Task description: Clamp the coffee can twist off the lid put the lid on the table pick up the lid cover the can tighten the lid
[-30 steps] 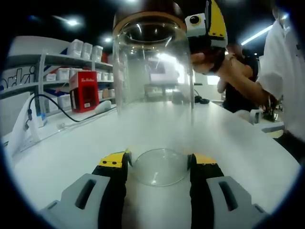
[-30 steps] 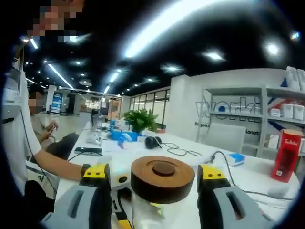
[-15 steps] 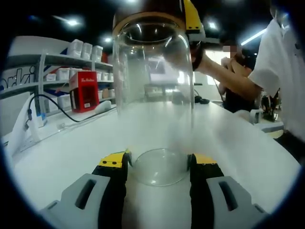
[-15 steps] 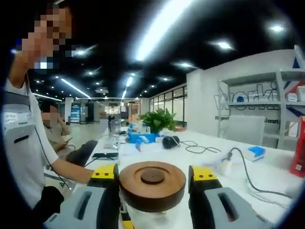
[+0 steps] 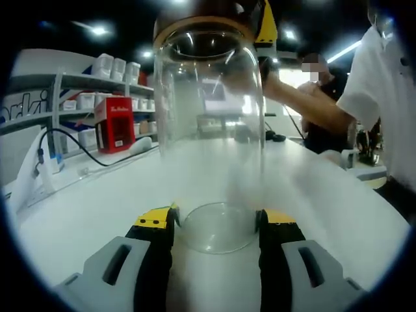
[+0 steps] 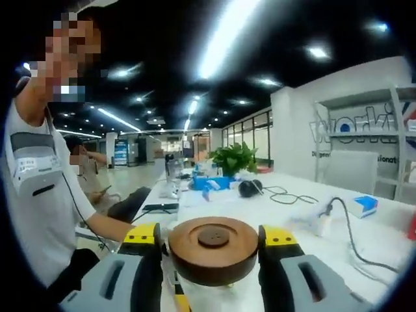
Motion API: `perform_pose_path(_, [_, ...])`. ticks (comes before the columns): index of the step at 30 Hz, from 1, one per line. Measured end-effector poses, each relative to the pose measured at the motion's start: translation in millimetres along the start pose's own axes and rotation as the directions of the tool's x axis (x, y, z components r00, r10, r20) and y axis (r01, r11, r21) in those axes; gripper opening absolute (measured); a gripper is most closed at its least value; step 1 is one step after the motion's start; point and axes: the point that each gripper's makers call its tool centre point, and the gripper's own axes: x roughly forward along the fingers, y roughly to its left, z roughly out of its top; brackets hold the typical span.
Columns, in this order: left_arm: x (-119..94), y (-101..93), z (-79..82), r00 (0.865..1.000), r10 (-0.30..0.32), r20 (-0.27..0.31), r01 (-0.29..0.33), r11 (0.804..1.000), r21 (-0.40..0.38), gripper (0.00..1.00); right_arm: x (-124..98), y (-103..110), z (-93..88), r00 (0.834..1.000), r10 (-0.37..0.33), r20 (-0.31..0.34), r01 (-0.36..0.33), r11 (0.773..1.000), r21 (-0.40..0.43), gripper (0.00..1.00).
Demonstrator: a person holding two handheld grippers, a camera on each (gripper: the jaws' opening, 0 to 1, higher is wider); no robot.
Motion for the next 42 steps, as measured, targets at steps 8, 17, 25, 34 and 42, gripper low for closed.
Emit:
perform_pose_path(8, [-0.1, 0.5, -0.5, 1.000, 0.002, -0.002, -0.002, 1.000, -0.002, 0.43, 3.2, -2.6, -9.1, 0.999, -0.009, -0.032, 0.009, 1.000, 0.003, 0.51])
perform_pose_path(17, [1.7, 1.8, -0.8, 1.000, 0.003, -0.002, -0.003, 1.000, -0.002, 0.43, 3.6, -1.0, -10.1, 0.997, -0.077, -0.022, 0.078, 0.997, 0.012, 0.51])
perform_pose_path(25, [1.9, 1.6, -0.5, 1.000, 0.005, -0.002, -0.005, 1.000, -0.003, 0.43, 3.3, -1.8, -10.0, 0.989, -0.151, -0.008, 0.151, 0.988, 0.021, 0.51])
perform_pose_path(34, [0.8, 2.0, -0.7, 1.000, 0.006, -0.002, -0.006, 1.000, -0.002, 0.43, 1.0, -5.5, -9.7, 0.956, -0.292, 0.007, 0.292, 0.956, 0.035, 0.51])
perform_pose_path(42, [0.6, 0.4, -0.2, 1.000, 0.006, -0.002, -0.006, 1.000, -0.002, 0.43, -0.6, -7.3, -9.6, 0.911, -0.412, 0.016, 0.411, 0.911, 0.040, 0.51])
